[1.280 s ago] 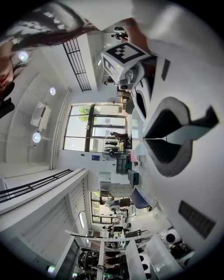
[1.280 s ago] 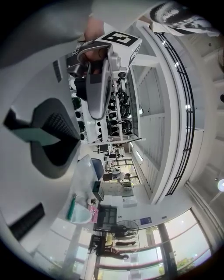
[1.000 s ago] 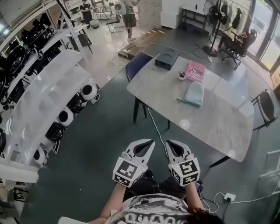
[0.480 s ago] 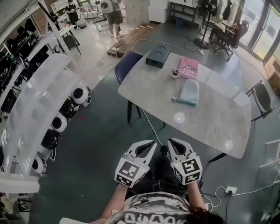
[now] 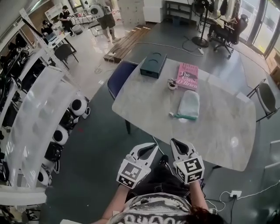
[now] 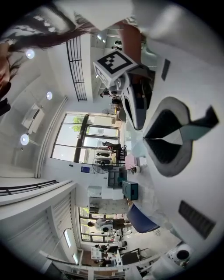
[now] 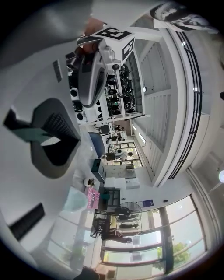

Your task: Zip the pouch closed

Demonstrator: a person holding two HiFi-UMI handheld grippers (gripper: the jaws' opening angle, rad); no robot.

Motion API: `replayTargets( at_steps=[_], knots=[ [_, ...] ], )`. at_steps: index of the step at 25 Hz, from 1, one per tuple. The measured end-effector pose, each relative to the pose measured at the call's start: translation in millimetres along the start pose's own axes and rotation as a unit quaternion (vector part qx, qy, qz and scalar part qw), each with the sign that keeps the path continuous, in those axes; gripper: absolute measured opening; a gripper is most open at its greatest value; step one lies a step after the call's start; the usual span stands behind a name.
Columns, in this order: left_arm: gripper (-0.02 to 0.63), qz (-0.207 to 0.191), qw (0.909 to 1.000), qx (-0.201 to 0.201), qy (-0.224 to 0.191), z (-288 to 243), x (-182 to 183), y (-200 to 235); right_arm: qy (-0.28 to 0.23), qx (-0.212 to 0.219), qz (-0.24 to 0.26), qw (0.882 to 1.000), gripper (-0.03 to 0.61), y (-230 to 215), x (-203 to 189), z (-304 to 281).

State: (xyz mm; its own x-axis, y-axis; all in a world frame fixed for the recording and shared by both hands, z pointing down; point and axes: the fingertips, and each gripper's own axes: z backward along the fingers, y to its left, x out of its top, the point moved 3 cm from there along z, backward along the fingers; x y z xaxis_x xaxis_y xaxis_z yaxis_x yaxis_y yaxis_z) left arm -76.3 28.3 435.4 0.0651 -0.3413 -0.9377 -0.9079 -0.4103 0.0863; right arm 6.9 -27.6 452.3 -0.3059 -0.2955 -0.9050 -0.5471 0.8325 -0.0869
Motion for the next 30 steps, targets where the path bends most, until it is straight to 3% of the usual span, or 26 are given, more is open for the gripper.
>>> replayTargets(
  at_steps=[8,21,24,30],
  knots=[
    [0.014,-0.012,0.9993,-0.014,0.031,-79,25,34,0.025,0.000,-0.019,1.000,-0.002,-72,11,-38],
    [0.014,-0.064,0.9912,-0.035,0.111,-166,4,67,0.062,0.011,-0.026,0.998,-0.002,-127,-4,-70],
    [0.014,-0.092,0.9849,-0.058,0.135,-182,-8,76,0.064,0.002,-0.032,0.997,-0.002,-132,-5,-73],
    [0.015,-0.178,0.9566,-0.111,0.203,-209,-36,91,0.066,-0.031,-0.062,0.995,-0.002,-141,-13,-77]
  ],
)
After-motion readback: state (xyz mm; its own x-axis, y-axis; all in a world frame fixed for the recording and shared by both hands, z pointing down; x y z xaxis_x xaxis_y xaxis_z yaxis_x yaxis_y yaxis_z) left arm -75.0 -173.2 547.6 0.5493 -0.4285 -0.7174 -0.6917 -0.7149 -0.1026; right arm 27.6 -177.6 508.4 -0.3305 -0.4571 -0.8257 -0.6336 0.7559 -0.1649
